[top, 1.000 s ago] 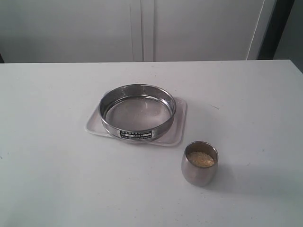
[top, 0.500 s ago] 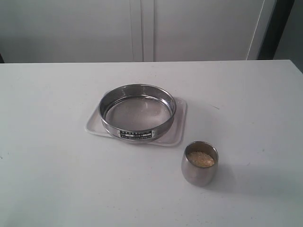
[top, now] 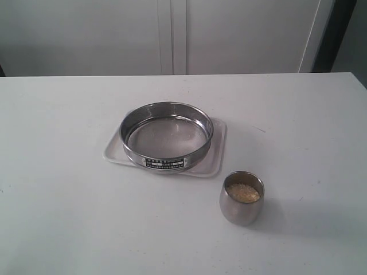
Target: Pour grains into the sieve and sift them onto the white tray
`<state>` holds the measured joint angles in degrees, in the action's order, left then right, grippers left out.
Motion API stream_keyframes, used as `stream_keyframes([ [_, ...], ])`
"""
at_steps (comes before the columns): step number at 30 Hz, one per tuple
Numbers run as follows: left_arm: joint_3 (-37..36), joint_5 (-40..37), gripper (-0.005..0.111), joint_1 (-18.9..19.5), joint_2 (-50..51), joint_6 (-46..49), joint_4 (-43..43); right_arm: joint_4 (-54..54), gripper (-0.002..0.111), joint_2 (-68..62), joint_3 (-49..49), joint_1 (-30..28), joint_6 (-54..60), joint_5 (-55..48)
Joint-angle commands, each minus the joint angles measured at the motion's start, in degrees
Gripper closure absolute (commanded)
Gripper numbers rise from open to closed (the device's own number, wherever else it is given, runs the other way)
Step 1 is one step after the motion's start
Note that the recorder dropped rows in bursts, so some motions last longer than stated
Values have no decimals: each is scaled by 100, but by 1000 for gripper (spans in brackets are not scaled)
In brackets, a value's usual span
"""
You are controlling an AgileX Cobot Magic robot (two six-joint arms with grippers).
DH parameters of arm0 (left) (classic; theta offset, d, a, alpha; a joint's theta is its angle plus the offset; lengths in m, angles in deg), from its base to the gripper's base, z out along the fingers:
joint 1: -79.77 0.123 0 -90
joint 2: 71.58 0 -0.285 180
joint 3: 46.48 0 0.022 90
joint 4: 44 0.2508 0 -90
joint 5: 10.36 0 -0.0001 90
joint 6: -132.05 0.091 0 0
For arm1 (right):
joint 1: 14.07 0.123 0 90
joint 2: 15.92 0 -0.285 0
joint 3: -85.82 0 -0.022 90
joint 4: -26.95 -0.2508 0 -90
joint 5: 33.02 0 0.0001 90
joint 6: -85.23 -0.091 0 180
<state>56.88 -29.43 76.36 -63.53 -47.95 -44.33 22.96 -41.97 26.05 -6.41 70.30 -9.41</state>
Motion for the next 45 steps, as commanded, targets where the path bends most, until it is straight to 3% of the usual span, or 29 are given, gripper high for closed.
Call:
stream_keyframes([
  [1, -58, -18, 107, 0, -26, 0, -67, 302, 108, -629, 312, -36, 77, 48],
  [27, -58, -18, 107, 0, -26, 0, -67, 1673, 108, -3030, 472, -24, -82, 122],
  [35, -58, -18, 107, 0, -26, 0, -67, 2276, 108, -3420, -59, -2, -250, 1342],
  [45, -58, -18, 107, 0, -26, 0, -67, 3840, 108, -4179, -282, -2, -1149, 2213],
])
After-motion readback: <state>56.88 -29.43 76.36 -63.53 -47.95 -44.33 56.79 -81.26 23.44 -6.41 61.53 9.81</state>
